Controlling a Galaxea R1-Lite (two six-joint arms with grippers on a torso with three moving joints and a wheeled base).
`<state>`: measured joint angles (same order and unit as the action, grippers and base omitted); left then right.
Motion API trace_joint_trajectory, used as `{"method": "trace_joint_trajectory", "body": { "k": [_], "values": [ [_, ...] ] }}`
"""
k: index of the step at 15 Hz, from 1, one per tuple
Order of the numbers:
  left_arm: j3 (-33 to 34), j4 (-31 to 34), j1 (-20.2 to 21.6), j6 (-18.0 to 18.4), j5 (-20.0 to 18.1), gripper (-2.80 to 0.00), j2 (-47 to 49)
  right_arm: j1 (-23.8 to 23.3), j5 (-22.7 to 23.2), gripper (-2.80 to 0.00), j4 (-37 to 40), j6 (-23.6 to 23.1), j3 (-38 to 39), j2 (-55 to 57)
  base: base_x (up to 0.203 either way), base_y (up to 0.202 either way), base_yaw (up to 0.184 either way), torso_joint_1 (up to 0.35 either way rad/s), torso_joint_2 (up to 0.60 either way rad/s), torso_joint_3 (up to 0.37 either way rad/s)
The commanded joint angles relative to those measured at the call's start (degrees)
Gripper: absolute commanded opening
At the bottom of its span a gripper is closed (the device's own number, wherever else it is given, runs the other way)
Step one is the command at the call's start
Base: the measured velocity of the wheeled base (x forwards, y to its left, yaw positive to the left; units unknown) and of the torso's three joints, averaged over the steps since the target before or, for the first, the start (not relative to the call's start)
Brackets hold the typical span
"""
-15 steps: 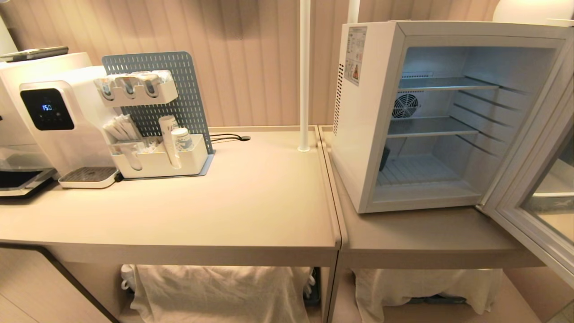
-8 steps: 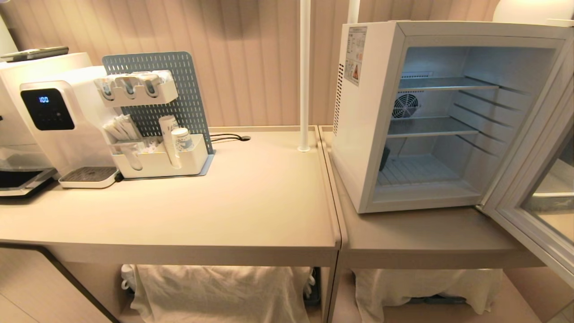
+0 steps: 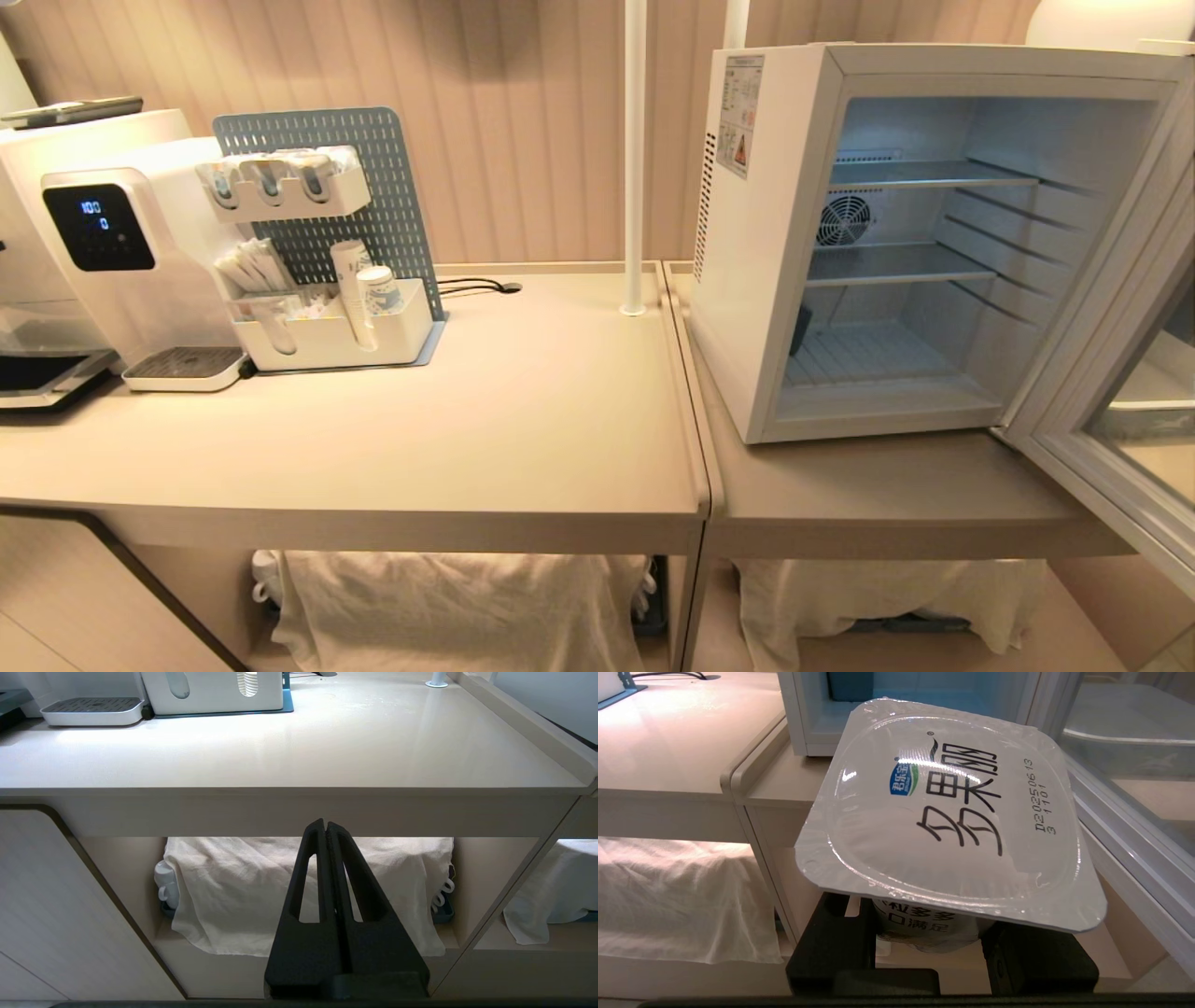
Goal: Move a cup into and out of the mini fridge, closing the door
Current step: Place the yoghurt on the table
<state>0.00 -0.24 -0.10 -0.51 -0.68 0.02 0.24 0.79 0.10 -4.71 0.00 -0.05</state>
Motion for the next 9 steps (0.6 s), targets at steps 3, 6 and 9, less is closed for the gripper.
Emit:
{"method": "trace_joint_trajectory", "body": {
  "k": [3,6,9],
  "values": [
    [0.0,0.0,0.0,0.0,0.0,-2.80,-0.1,0.0,0.0,-2.80,0.0,0.0,0.0,0.0,0.000,0.000,0.000,0.000,0.00,0.000],
    [0.0,0.0,0.0,0.0,0.0,-2.80,-0.1,0.0,0.0,-2.80,0.1,0.1,0.0,0.0,-0.001,0.032,0.001,0.001,0.00,-0.001],
    [0.0,0.0,0.0,0.0,0.0,-2.80,-0.1,0.0,0.0,-2.80,0.0,0.0,0.0,0.0,0.000,0.181,0.000,0.000,0.00,0.002]
  ]
}}
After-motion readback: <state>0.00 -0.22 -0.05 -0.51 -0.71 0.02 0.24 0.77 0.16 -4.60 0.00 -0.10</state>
